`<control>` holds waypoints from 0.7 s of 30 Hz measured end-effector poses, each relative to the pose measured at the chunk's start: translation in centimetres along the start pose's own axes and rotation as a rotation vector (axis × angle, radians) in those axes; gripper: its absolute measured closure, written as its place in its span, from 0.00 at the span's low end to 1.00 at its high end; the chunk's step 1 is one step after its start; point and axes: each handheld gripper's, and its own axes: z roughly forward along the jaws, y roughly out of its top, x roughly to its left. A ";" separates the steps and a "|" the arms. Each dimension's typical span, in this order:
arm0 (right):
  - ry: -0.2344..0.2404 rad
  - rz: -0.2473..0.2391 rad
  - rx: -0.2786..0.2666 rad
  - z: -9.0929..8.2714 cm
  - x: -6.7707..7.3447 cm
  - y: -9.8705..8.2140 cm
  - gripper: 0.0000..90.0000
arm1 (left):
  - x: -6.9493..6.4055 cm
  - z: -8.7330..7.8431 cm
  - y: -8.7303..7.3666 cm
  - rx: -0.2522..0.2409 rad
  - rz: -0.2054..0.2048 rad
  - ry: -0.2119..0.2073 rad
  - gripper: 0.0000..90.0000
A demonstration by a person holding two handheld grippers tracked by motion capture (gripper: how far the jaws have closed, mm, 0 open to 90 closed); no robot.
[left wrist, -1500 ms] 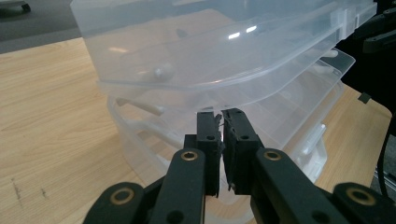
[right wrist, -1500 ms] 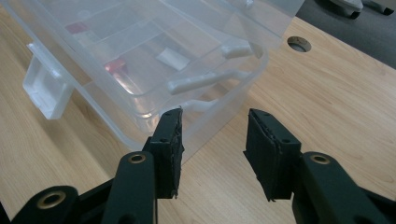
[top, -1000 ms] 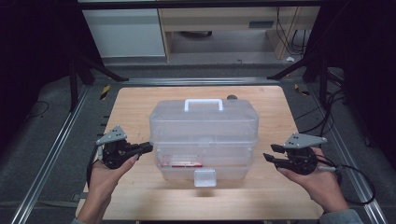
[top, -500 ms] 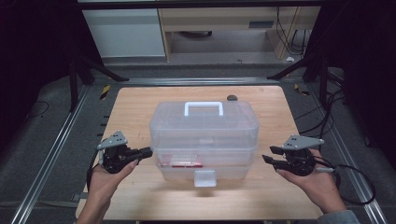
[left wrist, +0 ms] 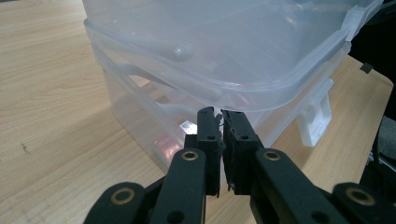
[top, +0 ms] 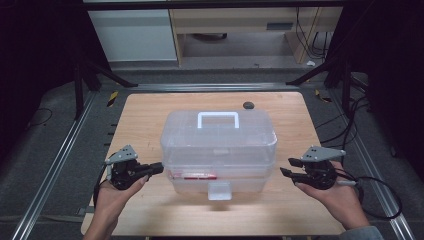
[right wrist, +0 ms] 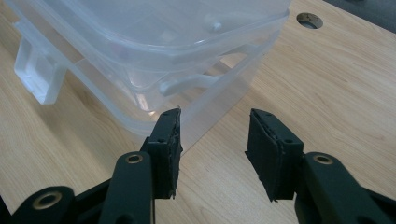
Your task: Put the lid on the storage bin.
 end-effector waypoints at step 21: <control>-0.006 0.011 0.001 0.0 -0.2 -0.3 0.58 | 0.8 -1.1 -0.9 -0.008 -0.017 0.058 0.87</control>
